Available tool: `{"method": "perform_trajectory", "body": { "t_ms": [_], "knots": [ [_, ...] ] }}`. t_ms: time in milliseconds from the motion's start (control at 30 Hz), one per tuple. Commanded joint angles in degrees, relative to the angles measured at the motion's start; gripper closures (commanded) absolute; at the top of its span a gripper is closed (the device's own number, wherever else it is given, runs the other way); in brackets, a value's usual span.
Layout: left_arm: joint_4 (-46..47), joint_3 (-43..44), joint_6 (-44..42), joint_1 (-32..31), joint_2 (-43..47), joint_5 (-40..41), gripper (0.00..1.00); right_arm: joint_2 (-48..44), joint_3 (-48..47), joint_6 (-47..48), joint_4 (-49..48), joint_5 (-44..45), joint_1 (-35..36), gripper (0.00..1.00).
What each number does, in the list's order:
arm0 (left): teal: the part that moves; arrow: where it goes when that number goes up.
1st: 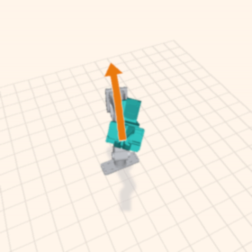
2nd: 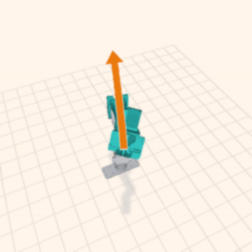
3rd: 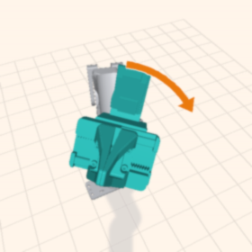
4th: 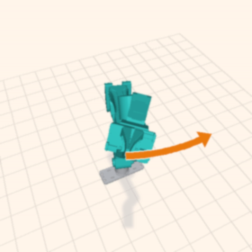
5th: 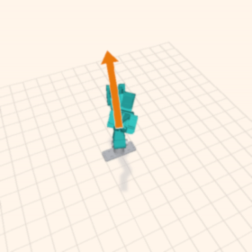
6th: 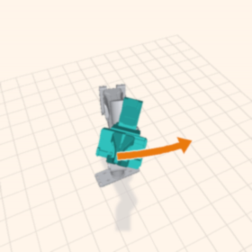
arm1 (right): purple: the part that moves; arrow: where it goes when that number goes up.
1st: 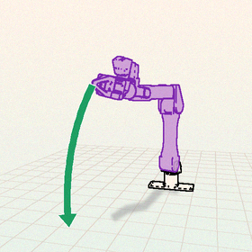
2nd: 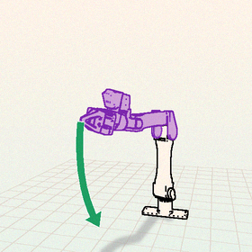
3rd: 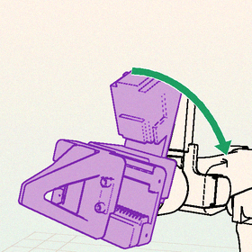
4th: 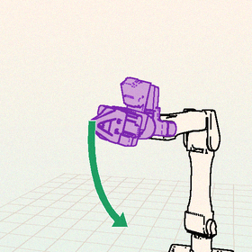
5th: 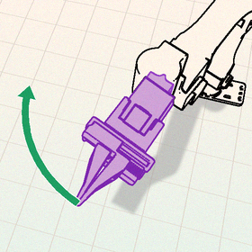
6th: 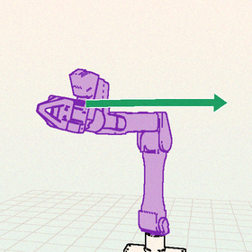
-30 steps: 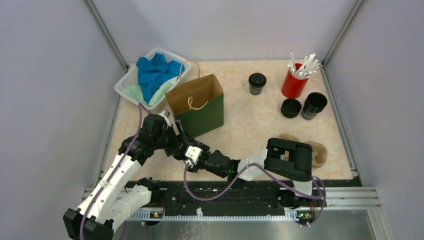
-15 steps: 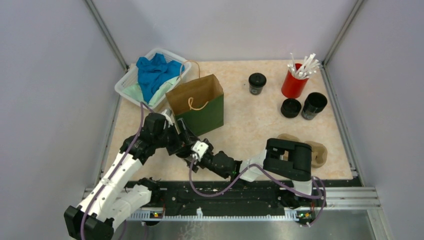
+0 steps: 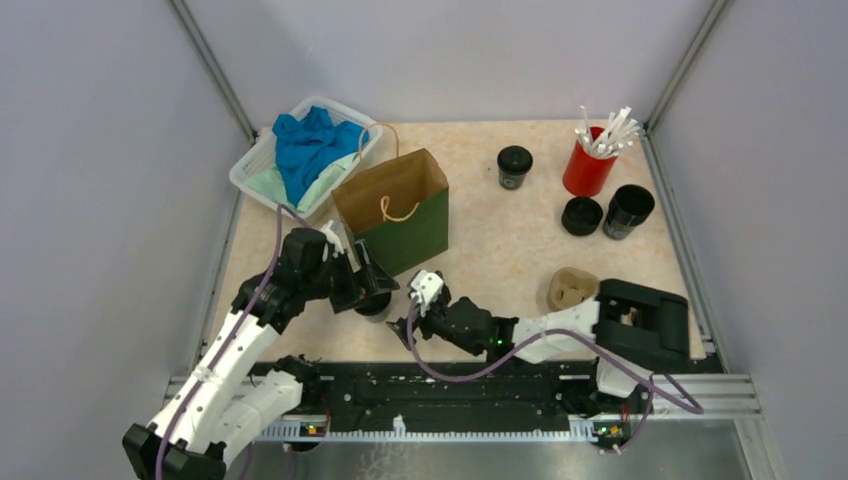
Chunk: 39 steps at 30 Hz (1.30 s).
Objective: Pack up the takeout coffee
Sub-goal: Adjust the coffee cup at the center of the board.
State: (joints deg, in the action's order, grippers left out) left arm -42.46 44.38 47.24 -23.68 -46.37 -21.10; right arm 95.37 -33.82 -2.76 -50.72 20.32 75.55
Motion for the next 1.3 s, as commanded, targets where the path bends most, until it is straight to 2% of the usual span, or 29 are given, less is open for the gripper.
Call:
{"method": "perform_trajectory", "body": {
  "t_ms": [0,133,200,300,367,433,500,600,733,833,967,1167,1267],
  "knots": [
    [-5.70,3.64,-1.51,-0.14,5.00,3.56,0.10,-12.24,-2.67,-11.61,20.61,-7.19,-1.31,0.08],
    [-10.77,2.94,1.39,-0.14,8.83,8.35,0.19,-17.78,-4.94,-21.40,33.88,-23.06,-4.58,0.08],
    [-13.71,1.60,4.68,-0.09,10.20,11.14,0.26,-18.20,-6.33,-27.22,36.71,-30.96,-7.52,0.07],
    [-15.69,-0.36,9.37,-0.06,11.46,14.07,0.25,-17.17,-5.09,-38.12,31.49,-42.74,-13.89,0.07],
    [-14.25,-1.85,11.80,-0.05,12.13,15.00,0.21,-14.82,-4.73,-45.58,25.33,-48.89,-17.27,0.08],
    [-10.62,-4.12,12.75,0.09,12.15,14.06,0.17,-11.73,-6.08,-48.33,22.49,-52.74,-20.47,0.08],
    [-7.52,-6.30,12.00,0.84,10.87,12.27,0.13,-8.52,-7.06,-52.39,20.54,-55.65,-23.57,0.08],
    [-5.71,-7.00,9.06,4.32,8.70,10.23,0.13,-1.61,-8.21,-60.15,10.98,-61.66,-26.75,0.08],
    [-5.32,-6.14,5.75,8.90,8.03,9.59,0.16,3.90,-10.49,-64.63,5.10,-61.79,-26.95,0.10],
    [-0.43,-10.06,6.40,11.42,8.37,5.66,0.29,6.93,-11.97,-66.62,2.97,-60.65,-26.95,0.13],
    [7.61,-13.53,7.14,13.82,10.41,1.83,0.31,10.35,-13.19,-68.24,0.10,-59.88,-26.78,0.16],
    [2.49,-14.12,5.95,14.88,12.06,3.99,0.33,14.88,-14.25,-72.27,-5.56,-58.59,-25.45,0.21],
    [0.26,-14.81,5.84,14.98,13.48,5.42,0.34,15.52,-14.77,-71.13,-3.29,-57.90,-24.73,0.22]
  ]
}}
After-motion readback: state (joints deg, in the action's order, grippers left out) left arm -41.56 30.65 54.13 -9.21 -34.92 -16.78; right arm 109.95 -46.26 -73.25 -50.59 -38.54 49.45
